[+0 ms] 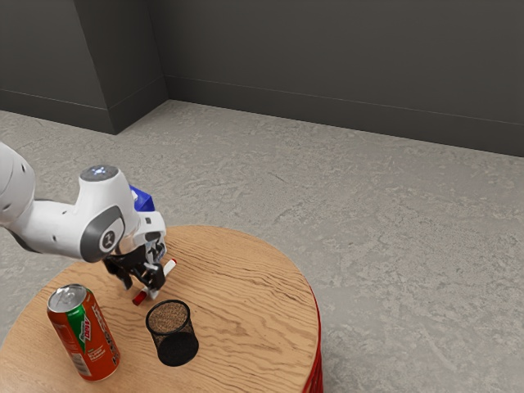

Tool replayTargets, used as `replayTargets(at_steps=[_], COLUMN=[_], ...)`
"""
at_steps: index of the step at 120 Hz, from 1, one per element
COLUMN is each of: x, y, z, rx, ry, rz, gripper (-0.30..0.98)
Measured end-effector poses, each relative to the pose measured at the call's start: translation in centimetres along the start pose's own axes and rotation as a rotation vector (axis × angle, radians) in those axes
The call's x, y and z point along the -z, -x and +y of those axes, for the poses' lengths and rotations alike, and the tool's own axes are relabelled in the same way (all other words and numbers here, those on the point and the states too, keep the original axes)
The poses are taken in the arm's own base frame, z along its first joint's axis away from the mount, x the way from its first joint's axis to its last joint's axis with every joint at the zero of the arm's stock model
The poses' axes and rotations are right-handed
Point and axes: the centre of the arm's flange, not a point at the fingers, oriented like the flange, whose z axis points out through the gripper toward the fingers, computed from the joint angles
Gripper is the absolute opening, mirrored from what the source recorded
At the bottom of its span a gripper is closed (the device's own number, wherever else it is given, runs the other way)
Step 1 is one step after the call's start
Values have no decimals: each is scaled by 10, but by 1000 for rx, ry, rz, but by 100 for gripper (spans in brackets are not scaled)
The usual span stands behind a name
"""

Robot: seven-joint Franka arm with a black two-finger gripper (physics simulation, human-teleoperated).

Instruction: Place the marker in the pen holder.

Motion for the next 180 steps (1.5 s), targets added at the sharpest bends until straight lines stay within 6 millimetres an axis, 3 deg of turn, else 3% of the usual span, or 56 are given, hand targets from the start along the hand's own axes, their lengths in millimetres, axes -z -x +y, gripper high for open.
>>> replayTargets(at_steps=[30,73,124,152,168,180], x=[1,-3,-4,20,44,75], y=[-2,-5,-7,-21,-41,-68], z=[0,5,8,27,48,66], rx=[-6,-18,-14,-48,-92,-128], ry=[1,-3,-13,3,11,18], rz=[22,44,69,128,187,230], gripper=[21,-2,-10,-10,-10,-10])
